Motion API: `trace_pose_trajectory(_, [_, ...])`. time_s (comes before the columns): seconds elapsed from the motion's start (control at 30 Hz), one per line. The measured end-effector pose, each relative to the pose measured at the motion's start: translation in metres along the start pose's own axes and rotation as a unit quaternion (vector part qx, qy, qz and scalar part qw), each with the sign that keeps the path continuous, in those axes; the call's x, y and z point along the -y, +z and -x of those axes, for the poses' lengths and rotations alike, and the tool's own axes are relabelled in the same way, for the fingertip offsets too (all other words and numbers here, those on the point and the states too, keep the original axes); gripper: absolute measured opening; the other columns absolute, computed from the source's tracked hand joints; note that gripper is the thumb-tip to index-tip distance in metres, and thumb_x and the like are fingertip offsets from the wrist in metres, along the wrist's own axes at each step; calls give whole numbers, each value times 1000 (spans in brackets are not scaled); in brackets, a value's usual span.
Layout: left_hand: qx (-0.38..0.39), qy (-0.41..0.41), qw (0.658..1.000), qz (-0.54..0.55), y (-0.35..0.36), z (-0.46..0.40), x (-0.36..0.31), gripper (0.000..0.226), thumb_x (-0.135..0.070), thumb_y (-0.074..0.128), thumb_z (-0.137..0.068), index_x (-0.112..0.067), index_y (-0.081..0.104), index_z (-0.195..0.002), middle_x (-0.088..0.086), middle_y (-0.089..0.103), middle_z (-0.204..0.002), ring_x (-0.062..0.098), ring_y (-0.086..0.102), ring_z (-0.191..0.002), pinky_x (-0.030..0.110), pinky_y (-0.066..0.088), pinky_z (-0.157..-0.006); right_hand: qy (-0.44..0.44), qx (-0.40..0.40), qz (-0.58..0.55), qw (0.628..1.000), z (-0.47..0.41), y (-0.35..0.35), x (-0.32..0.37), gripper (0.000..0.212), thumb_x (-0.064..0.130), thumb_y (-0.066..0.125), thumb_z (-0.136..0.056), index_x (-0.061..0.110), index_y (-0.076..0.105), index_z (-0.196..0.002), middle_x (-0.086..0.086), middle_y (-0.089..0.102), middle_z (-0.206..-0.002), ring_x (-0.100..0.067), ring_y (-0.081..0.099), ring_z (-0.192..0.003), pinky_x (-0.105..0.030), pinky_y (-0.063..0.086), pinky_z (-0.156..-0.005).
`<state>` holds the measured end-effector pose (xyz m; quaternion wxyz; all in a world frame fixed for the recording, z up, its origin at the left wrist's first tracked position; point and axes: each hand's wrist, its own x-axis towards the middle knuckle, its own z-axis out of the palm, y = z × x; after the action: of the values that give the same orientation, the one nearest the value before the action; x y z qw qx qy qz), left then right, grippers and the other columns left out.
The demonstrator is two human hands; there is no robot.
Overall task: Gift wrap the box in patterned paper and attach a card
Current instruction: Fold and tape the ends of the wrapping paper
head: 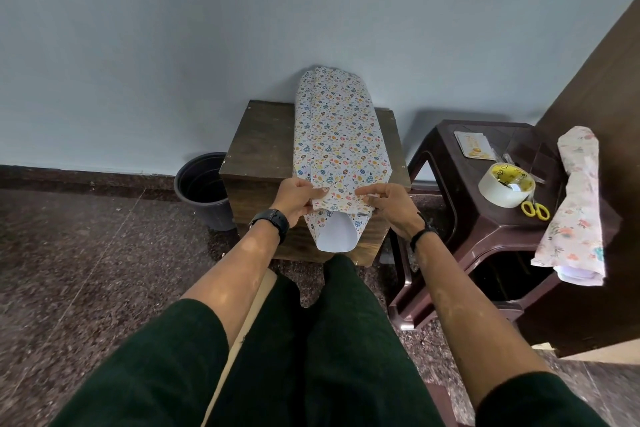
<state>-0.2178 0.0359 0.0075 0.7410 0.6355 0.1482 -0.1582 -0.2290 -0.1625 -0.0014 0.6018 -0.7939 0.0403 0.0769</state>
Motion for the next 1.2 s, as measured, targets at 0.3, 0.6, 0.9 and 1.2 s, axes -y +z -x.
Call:
trace_pose_trajectory(0.3, [46, -27, 998, 29, -8, 1, 1, 29, 1, 63, -86, -6, 56, -114, 9, 59, -108, 21, 54, -96, 31, 50, -78, 11, -4, -12, 1000, -3, 0, -3, 22, -7, 55, -89, 0, 69, -104, -13, 60, -123, -24, 58, -109, -36, 49, -96])
trace_pose_trajectory(0.6, [36, -27, 998, 39, -7, -1, 0, 24, 13, 59, -84, -8, 58, -94, 12, 57, -123, 20, 59, -92, 33, 49, -88, 18, -1, -18, 1000, -2, -1, -2, 21, -6, 55, -90, 2, 69, -104, -11, 58, -126, -24, 57, -111, -35, 51, -94])
trace_pose_trajectory(0.9, [17, 17, 1000, -3, -9, -3, 15, 16, 3, 63, -86, -10, 67, -95, 12, 59, -127, 23, 58, -105, 40, 49, -92, 8, -5, -2, 1000, 0, -1, -2, 22, -6, 55, -90, 0, 68, -105, -12, 61, -123, -30, 57, -113, -44, 48, -98])
trace_pose_trajectory(1.2, [43, 14, 998, 37, -9, -1, 15, 37, 11, 63, -82, 3, 57, -118, 11, 57, -122, 22, 61, -98, 43, 44, -102, 15, -4, -4, 1000, -1, -1, -3, 22, -6, 55, -90, -1, 68, -107, -14, 62, -122, -33, 58, -113, -46, 48, -97])
